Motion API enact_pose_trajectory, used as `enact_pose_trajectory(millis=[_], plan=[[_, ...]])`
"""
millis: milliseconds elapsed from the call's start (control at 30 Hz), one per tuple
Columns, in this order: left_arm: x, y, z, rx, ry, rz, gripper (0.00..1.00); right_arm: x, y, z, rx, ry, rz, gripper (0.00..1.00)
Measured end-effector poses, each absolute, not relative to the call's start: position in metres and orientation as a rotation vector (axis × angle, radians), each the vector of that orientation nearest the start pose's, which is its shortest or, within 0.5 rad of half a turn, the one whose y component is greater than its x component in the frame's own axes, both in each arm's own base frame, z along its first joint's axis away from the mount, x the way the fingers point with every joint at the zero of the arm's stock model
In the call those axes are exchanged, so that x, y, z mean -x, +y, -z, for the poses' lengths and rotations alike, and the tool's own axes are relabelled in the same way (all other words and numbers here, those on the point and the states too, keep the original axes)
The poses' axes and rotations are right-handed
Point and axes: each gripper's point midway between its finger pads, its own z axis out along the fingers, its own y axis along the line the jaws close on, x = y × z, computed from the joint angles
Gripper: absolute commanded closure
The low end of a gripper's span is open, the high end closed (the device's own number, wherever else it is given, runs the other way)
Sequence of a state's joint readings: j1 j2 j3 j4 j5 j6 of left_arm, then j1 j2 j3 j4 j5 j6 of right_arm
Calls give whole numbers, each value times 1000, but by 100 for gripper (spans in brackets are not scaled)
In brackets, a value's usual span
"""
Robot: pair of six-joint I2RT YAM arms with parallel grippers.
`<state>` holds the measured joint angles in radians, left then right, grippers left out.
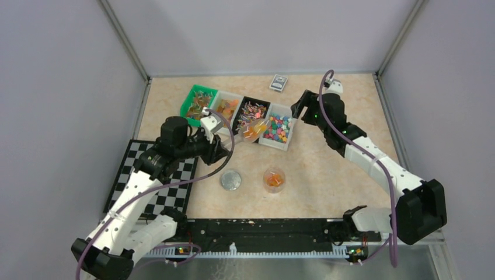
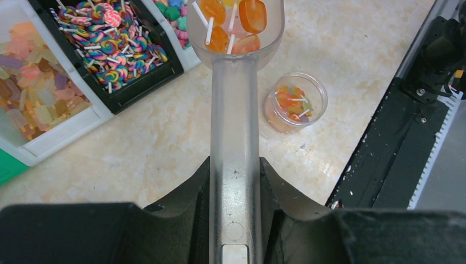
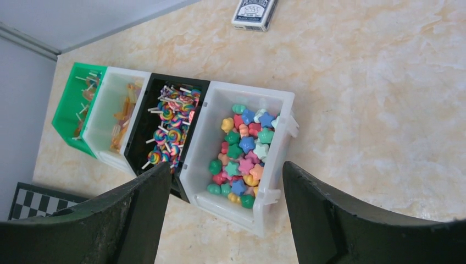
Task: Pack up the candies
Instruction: Place the fake candies in the packing bottle.
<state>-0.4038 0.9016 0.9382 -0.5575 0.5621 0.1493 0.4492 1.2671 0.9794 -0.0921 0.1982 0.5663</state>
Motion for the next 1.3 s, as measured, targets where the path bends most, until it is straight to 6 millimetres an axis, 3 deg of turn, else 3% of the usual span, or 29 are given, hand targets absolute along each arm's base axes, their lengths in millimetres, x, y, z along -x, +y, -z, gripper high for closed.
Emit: enact_pose_trajectory(millis=[267,533,1100,1300], plan=[[-190,-192,-245,-928,1889,798,100,-375,168,-236,-243,1939,-496,28],[-171,-196,-233,-973,1952,844,100,-365,166,-245,-215,1918,-509,28],[-113,-223,-219,-1040,2105,1007,100,-342,154,-270,-150,1861,-500,28],[-108,-222,-214,-1026,2150,988,100,-337,151,-275,-146,1849,-500,28]])
